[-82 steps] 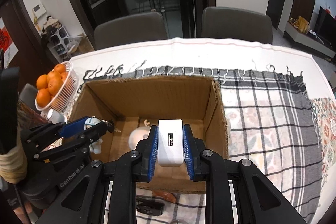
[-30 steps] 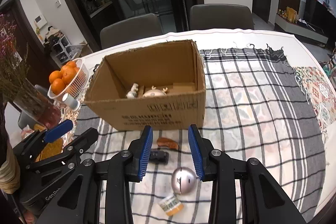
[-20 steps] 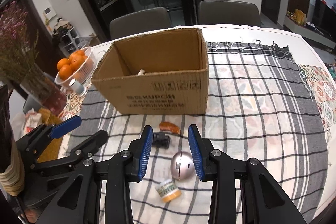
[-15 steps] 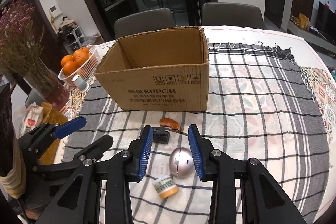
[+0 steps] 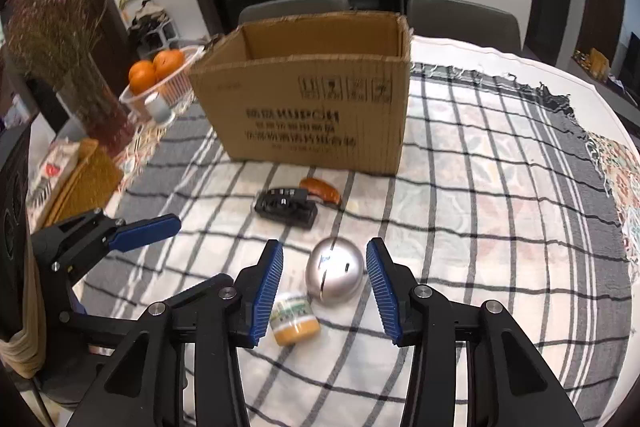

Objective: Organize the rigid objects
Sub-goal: 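Grasp the silver dome with the right tool while the left tool grasps the yellow-lidded jar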

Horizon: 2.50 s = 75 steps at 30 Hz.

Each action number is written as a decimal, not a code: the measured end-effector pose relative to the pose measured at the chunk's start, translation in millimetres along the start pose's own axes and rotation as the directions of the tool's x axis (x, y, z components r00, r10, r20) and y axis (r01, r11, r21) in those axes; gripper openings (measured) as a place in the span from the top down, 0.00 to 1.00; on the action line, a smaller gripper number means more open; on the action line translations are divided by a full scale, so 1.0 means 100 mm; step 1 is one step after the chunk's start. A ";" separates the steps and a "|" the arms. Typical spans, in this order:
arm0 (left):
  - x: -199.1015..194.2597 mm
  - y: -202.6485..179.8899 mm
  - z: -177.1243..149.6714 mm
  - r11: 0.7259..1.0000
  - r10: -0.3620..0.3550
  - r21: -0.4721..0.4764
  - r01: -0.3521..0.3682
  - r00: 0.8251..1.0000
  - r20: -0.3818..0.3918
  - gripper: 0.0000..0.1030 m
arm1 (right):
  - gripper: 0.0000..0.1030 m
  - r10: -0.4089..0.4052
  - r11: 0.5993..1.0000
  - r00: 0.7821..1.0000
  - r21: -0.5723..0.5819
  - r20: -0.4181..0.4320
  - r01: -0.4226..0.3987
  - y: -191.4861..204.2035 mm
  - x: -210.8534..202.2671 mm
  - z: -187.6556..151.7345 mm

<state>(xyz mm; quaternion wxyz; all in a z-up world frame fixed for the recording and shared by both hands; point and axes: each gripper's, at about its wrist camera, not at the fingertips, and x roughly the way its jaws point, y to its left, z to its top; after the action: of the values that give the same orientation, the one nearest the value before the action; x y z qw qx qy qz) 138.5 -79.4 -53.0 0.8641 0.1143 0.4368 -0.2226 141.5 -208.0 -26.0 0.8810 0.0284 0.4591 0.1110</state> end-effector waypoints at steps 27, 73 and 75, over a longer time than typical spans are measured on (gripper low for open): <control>0.48 -0.16 -0.27 0.965 -0.231 0.116 0.236 0.971 -0.054 0.40 | 0.48 0.018 0.990 0.998 -0.137 -0.065 -0.027 -0.05 0.56 -0.23; 0.71 0.00 -0.36 0.974 -0.224 0.026 0.226 0.973 -0.059 0.62 | 0.69 -0.039 0.979 0.995 -0.201 -0.089 0.020 0.12 0.94 -0.15; 0.71 0.05 -0.37 0.974 -0.226 -0.001 0.226 0.972 -0.058 0.62 | 0.80 -0.048 0.977 0.996 -0.211 -0.072 0.032 0.15 0.86 -0.11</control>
<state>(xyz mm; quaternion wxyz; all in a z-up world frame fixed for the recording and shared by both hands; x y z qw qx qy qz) 152.0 -81.0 -131.8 0.8199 0.0727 0.4710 -0.3172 177.3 -174.9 -99.2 0.8629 -0.0783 0.4786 0.1421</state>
